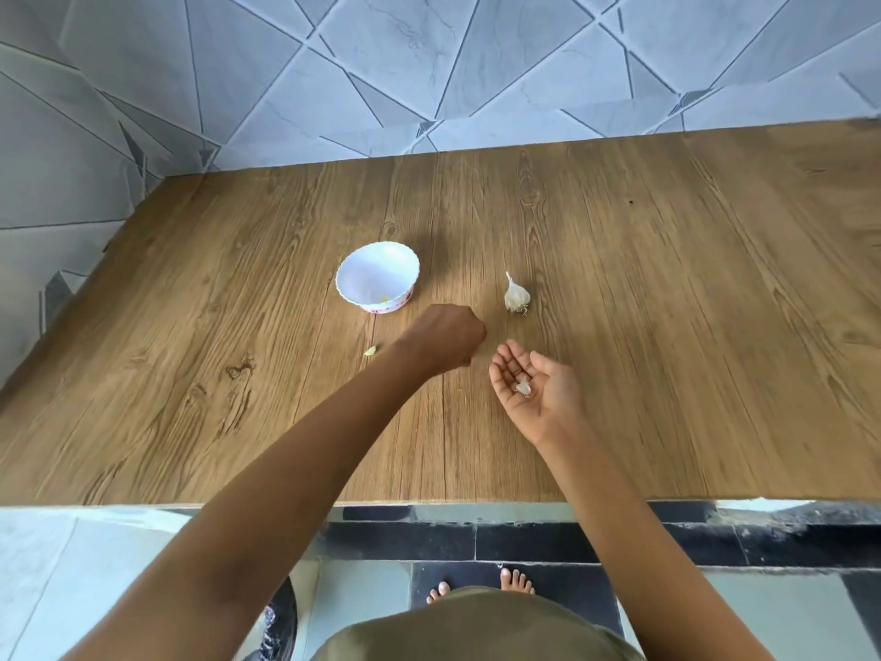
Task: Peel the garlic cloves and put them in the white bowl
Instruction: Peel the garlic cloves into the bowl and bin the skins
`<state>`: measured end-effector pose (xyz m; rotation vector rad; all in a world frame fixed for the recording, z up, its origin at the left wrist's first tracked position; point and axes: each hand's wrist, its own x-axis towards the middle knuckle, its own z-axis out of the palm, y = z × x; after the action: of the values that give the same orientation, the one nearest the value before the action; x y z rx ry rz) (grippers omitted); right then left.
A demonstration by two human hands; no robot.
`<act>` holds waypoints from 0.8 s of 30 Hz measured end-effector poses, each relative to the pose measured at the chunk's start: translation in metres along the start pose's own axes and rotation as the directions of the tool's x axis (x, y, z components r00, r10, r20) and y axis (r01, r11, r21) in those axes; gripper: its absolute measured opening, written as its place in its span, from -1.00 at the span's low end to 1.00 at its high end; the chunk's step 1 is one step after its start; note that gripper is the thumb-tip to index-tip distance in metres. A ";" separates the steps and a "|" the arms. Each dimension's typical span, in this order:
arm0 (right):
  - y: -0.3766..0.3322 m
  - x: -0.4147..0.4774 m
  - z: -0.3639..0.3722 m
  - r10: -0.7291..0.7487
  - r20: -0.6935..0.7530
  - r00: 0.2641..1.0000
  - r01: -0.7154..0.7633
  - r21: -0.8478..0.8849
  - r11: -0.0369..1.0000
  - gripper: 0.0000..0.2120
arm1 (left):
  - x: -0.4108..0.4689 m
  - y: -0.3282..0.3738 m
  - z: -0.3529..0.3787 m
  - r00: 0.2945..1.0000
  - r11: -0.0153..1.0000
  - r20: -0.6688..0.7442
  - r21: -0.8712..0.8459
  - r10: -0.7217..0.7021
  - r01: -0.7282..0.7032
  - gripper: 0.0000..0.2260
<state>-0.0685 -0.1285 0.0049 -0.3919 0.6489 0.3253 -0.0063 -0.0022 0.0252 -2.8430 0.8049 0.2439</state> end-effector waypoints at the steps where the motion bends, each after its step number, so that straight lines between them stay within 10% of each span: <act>1: 0.000 0.000 0.000 -0.003 -0.004 1.000 0.003 -0.002 1.000 -0.70 | 0.003 -0.001 0.001 1.000 1.000 0.024 -0.005 0.020 -0.020 -0.74; 5: 0.000 0.000 0.000 -0.009 -0.008 1.000 0.009 -0.004 1.000 -0.69 | -0.003 -0.019 0.007 1.000 0.935 0.024 -0.354 -0.019 0.026 -0.86; 9: 0.005 0.000 0.001 -0.005 -0.003 1.000 0.005 -0.031 1.000 -0.70 | -0.032 -0.022 -0.003 0.977 0.581 -0.199 -0.806 -0.079 -0.118 -0.91; 14: 0.015 0.005 0.009 0.023 0.023 0.999 -0.022 -0.019 1.000 -0.75 | -0.041 0.005 -0.004 0.927 0.857 -0.362 -0.445 0.093 -0.260 -0.92; 17: 0.015 0.004 0.008 0.037 0.037 0.999 -0.036 -0.034 0.999 -0.75 | -0.041 0.011 0.005 0.915 0.815 -0.402 -0.541 -0.035 -0.207 -0.91; 21: 0.014 0.001 0.005 0.026 0.012 1.000 -0.025 -0.031 0.999 -0.72 | -0.048 0.008 0.008 0.923 0.573 -0.324 -0.805 -0.208 -0.154 -0.84; 24: 0.011 0.001 0.003 0.027 0.010 1.000 -0.027 -0.017 1.000 -0.69 | -0.053 0.003 0.008 0.939 0.157 -0.002 -0.986 -0.344 0.055 -0.81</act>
<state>-0.0707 -0.1170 0.0035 -0.3977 0.6422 0.3582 -0.0537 0.0236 0.0277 -4.2872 0.1800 0.5921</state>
